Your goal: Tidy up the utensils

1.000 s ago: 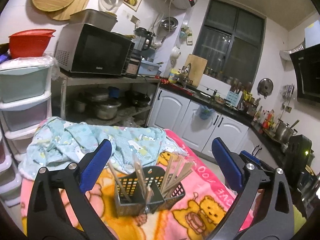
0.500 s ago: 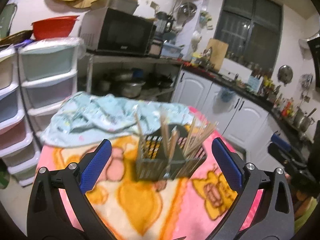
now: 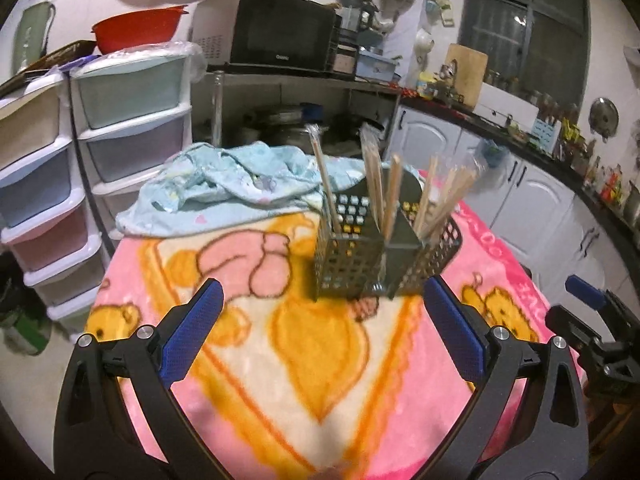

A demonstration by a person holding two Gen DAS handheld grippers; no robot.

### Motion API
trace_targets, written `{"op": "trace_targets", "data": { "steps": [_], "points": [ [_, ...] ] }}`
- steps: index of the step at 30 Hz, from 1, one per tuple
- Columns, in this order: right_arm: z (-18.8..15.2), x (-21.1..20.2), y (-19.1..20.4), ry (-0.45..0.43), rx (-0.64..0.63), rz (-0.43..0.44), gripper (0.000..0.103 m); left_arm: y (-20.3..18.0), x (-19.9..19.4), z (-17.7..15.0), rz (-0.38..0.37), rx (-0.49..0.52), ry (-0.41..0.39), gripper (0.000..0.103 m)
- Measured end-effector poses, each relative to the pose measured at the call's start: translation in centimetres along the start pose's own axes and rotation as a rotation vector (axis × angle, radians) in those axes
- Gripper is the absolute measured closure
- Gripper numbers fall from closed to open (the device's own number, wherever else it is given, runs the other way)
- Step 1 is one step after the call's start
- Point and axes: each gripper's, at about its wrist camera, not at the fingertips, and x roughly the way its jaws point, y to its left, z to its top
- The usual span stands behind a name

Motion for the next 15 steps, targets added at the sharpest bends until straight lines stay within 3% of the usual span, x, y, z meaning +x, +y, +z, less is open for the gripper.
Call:
{"op": "trace_targets", "data": {
  "steps": [8, 15],
  "points": [
    [-3.0, -0.3, -1.5, -0.078, 0.095, -0.063, 0.007, -1.0, 0.0, -3.3, 0.049, 0.032, -0.027, 0.011],
    [-4.5, -1.4, -0.4, -0.209, -0.011, -0.104, 0.007, -2.3, -0.2, -5.5, 0.040, 0.045, -0.084, 0.011]
  ]
}}
